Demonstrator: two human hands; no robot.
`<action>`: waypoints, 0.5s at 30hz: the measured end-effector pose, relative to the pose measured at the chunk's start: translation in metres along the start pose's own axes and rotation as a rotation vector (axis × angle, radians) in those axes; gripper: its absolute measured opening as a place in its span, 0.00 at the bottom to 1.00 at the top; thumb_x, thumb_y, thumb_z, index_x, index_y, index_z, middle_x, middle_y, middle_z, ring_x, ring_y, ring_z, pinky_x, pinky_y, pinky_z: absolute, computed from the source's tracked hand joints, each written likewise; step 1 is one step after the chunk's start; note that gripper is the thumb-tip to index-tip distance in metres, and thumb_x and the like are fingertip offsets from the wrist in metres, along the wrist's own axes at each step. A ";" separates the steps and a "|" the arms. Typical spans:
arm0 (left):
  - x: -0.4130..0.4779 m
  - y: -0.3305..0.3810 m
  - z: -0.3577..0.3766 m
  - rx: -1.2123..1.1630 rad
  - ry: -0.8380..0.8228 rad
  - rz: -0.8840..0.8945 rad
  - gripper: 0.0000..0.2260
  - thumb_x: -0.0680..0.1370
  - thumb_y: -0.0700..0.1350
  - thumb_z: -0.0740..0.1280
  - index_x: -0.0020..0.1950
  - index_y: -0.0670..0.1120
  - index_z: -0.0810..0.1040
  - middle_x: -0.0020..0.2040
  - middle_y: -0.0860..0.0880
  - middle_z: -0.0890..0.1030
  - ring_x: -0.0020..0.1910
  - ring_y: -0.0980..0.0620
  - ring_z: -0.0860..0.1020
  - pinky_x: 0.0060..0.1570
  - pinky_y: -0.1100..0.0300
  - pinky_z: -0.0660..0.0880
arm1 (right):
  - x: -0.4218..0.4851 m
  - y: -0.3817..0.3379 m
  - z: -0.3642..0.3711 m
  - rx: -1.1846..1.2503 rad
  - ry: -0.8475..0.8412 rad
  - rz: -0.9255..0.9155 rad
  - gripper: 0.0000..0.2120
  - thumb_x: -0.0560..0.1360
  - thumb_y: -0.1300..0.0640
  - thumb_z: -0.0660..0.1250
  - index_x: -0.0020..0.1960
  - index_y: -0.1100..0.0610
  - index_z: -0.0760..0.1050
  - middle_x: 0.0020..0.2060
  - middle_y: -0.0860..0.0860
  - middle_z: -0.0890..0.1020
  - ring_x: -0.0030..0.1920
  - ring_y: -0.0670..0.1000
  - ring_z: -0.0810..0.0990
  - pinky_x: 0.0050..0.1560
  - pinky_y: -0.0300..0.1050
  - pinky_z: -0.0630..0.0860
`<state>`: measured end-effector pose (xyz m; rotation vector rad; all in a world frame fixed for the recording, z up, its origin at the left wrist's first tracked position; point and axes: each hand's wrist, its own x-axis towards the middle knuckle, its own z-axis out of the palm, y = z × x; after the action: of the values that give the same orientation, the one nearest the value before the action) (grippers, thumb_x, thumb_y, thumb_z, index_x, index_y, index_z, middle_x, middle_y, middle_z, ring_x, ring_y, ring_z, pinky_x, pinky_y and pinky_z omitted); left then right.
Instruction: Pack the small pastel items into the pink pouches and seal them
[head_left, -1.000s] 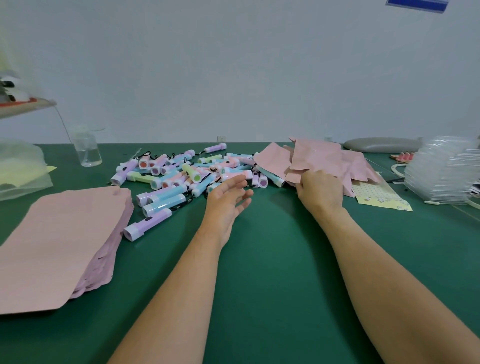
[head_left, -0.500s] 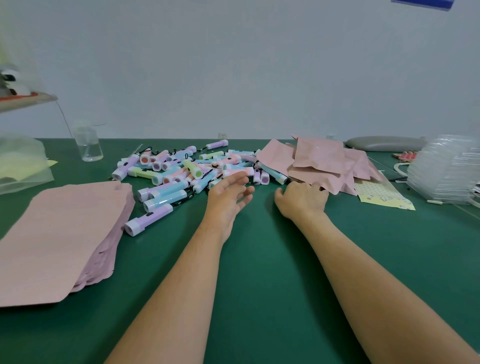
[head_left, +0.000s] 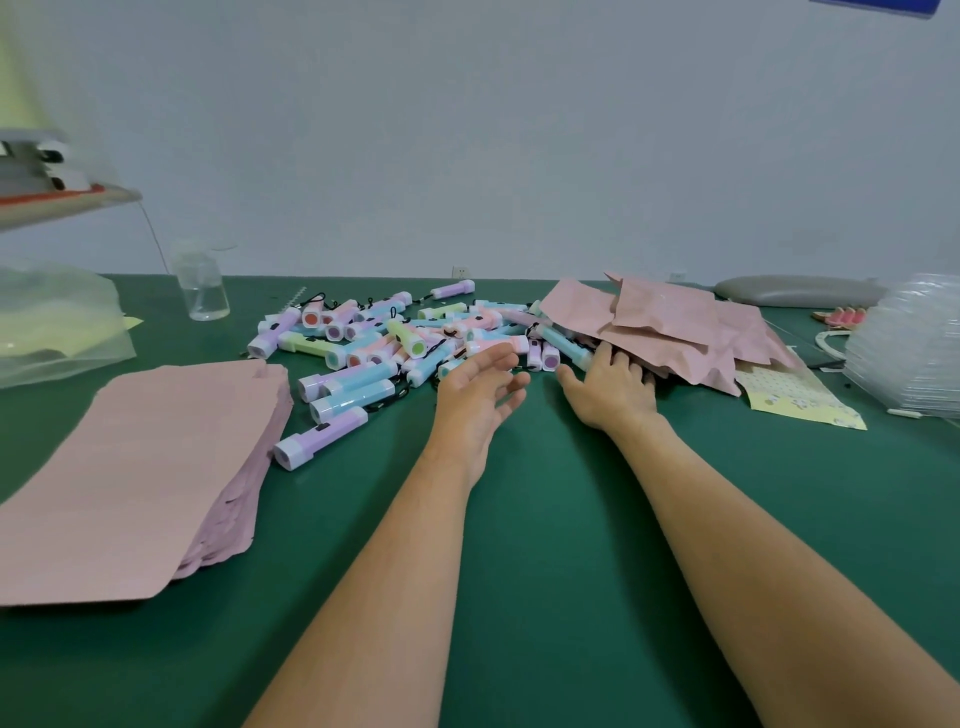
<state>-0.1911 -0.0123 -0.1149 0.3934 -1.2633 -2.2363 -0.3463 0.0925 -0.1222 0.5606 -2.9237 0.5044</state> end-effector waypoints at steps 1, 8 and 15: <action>0.000 0.000 0.000 -0.004 0.004 -0.001 0.12 0.83 0.31 0.65 0.60 0.43 0.84 0.59 0.43 0.85 0.49 0.50 0.85 0.55 0.56 0.83 | 0.002 -0.001 0.001 0.002 -0.008 0.000 0.40 0.81 0.31 0.52 0.80 0.60 0.55 0.76 0.62 0.66 0.76 0.64 0.63 0.75 0.63 0.60; 0.003 0.002 0.000 -0.040 0.010 -0.005 0.12 0.83 0.31 0.65 0.59 0.44 0.84 0.56 0.45 0.86 0.47 0.50 0.85 0.53 0.57 0.84 | 0.011 -0.010 0.003 0.030 -0.008 -0.087 0.25 0.86 0.41 0.51 0.70 0.61 0.66 0.68 0.64 0.70 0.66 0.68 0.72 0.67 0.63 0.69; 0.001 0.002 -0.001 -0.061 0.011 -0.005 0.11 0.82 0.32 0.66 0.60 0.43 0.83 0.54 0.46 0.86 0.48 0.49 0.84 0.54 0.57 0.84 | 0.005 -0.017 0.002 0.066 -0.041 -0.236 0.18 0.87 0.49 0.52 0.67 0.59 0.70 0.62 0.62 0.73 0.57 0.66 0.77 0.57 0.59 0.75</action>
<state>-0.1912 -0.0143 -0.1134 0.3855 -1.1862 -2.2683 -0.3441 0.0750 -0.1182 0.9202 -2.8344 0.5651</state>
